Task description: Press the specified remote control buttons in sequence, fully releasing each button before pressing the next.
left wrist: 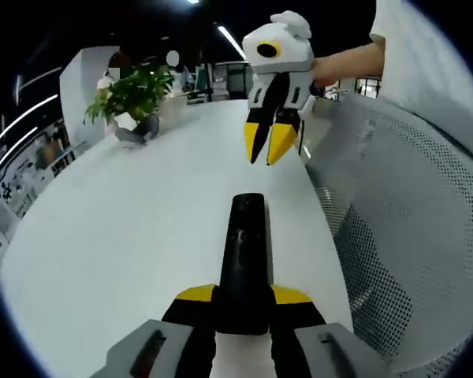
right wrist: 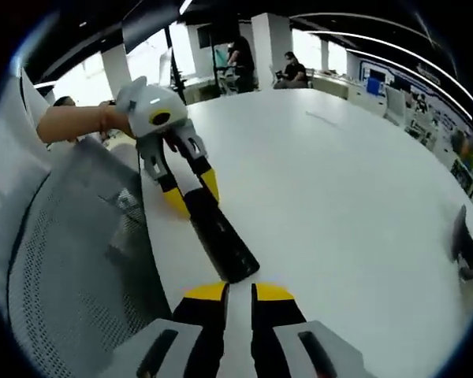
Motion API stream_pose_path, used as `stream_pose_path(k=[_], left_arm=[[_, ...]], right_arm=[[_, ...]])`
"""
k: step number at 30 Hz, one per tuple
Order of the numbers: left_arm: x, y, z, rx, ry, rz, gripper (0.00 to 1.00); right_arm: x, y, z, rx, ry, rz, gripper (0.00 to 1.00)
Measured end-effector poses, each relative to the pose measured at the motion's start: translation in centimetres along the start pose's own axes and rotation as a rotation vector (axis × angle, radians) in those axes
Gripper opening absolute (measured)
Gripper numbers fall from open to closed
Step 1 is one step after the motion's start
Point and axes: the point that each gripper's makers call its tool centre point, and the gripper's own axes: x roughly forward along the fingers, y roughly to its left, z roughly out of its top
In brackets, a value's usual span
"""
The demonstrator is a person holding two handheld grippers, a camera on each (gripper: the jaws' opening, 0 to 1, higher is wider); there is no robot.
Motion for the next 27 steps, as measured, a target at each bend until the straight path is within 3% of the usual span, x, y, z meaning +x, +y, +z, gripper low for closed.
stream_pose_path(k=[4,10,19,23,27], left_arm=[[0.2,0.2,0.1,-0.005,-0.013,0.0,0.24],[0.2,0.1,0.2,-0.007,-0.014,-0.011,0.24],[0.3,-0.2,0.2,0.004,0.033,-0.029,0.24],[0.4,-0.3,0.2,0.011,0.064,-0.041,0.24],[0.4,-0.4,0.3,0.013,0.111,-0.045,0.24]], right_arm=[[0.9,0.1,0.2,-0.063,0.031,0.043,0.0],[2.2,-0.4,0.4,-0.107,0.067,0.071,0.0],[3.2,-0.2,0.3,-0.165,0.115,0.094,0.0],[3.1,-0.1,0.1,-0.228,0.141,0.099,0.0],[3.2,0.1,-0.1,-0.333,0.213,0.127,0.0]])
